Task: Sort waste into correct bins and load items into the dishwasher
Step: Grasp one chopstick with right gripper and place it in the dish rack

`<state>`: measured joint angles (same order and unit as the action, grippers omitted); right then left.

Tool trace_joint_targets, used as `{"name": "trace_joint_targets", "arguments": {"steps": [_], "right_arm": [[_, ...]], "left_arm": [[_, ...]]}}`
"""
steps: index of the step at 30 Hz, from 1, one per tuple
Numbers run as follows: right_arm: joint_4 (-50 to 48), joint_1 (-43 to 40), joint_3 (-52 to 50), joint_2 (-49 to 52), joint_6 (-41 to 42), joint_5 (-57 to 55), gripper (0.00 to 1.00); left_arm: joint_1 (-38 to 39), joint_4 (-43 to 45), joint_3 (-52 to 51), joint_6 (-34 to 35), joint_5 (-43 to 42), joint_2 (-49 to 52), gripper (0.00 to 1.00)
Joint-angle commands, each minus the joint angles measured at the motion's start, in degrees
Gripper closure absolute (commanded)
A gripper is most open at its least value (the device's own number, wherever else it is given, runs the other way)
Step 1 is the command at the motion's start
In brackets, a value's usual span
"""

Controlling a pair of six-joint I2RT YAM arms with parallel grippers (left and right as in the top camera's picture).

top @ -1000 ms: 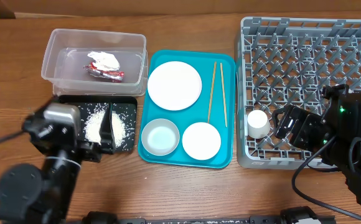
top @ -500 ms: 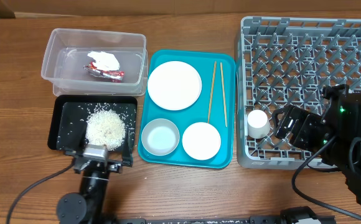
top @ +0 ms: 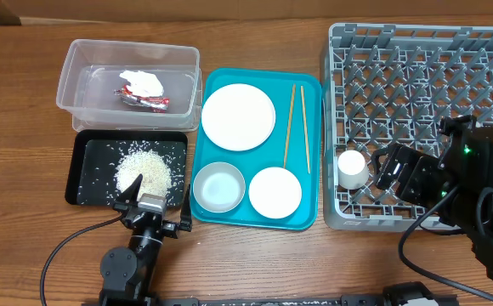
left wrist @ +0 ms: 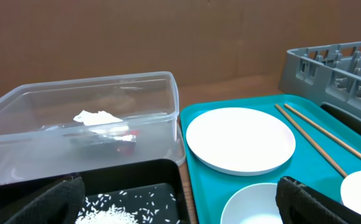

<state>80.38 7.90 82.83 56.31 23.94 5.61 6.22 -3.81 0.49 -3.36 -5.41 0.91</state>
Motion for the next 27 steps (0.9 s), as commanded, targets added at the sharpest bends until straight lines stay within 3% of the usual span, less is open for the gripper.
{"name": "trace_joint_targets", "arguments": {"steps": [1, 16, 20, 25, 27], "right_arm": [[-0.3, -0.2, 0.7, -0.3, -0.3, 0.0, 0.00], [-0.6, -0.2, 0.7, -0.3, 0.4, 0.1, 0.00], [-7.6, -0.2, 0.7, -0.3, 1.6, 0.3, 0.00], [-13.6, 1.6, 0.7, 2.7, 0.9, 13.7, 0.00], [-13.2, 4.8, 0.7, 6.3, 1.0, 13.3, 0.00]], "left_arm": [[-0.4, -0.2, -0.2, 0.3, -0.4, -0.3, 0.00], [-0.4, -0.2, -0.2, 0.3, -0.4, -0.3, 0.00], [-0.4, -0.2, -0.2, 0.3, -0.4, -0.3, 0.00], [-0.4, -0.2, -0.2, 0.3, -0.4, -0.3, 0.00], [-0.4, -0.2, -0.2, 0.3, -0.4, -0.3, 0.00]]}}
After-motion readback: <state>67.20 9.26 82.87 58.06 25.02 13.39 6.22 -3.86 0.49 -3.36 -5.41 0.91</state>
